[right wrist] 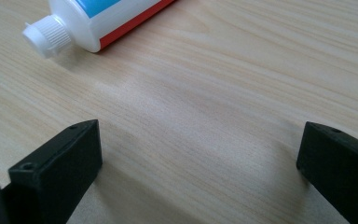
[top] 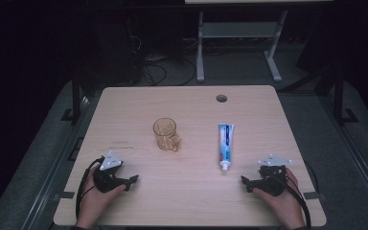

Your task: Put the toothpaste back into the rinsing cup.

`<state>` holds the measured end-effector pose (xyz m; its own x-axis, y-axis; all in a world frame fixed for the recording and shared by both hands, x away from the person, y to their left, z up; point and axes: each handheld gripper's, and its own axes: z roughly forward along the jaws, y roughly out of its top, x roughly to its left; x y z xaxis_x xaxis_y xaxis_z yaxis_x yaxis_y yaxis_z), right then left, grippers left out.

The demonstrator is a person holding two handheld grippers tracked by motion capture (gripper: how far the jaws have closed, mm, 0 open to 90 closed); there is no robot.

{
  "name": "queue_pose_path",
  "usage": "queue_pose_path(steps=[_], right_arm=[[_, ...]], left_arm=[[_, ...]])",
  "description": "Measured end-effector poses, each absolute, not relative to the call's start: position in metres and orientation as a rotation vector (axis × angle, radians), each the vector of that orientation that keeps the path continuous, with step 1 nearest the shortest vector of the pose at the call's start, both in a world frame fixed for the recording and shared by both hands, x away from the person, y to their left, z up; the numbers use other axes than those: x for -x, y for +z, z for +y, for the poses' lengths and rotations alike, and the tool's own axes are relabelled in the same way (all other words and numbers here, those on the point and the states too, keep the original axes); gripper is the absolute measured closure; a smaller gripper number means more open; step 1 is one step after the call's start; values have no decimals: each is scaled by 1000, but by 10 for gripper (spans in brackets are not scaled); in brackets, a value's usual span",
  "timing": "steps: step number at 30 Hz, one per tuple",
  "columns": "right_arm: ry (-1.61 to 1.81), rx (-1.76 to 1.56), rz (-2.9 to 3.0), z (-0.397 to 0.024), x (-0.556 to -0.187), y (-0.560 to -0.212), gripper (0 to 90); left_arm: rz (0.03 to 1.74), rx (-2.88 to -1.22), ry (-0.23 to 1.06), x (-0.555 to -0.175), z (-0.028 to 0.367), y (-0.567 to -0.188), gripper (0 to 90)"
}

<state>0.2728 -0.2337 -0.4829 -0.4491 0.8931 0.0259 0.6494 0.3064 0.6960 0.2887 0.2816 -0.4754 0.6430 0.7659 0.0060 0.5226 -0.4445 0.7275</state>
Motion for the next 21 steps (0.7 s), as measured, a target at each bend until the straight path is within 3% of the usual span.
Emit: queue_pose_path(steps=[5,9,12,13,16,21], right_arm=[[920,-1379,2213,-234,-273,-483,1],[957,-1356,2195,-238,-269,-482,151],[961,-1359,2194,-238,-268,-481,185],[952,-1354,2214,-239,-268,-477,303],[933,-1373,2236,-239,-268,-474,375],[943,-1352,2278,-241,-266,-467,695]], left_arm=[[1000,-2148,439,-289,281,-475,131],[1000,-2148,438,-289,282,-475,130],[999,-2148,437,-289,282,-475,129],[1002,-2147,439,-289,281,-475,129],[1003,-2149,443,-289,281,-475,129],[1006,-2147,443,-289,281,-475,132]])
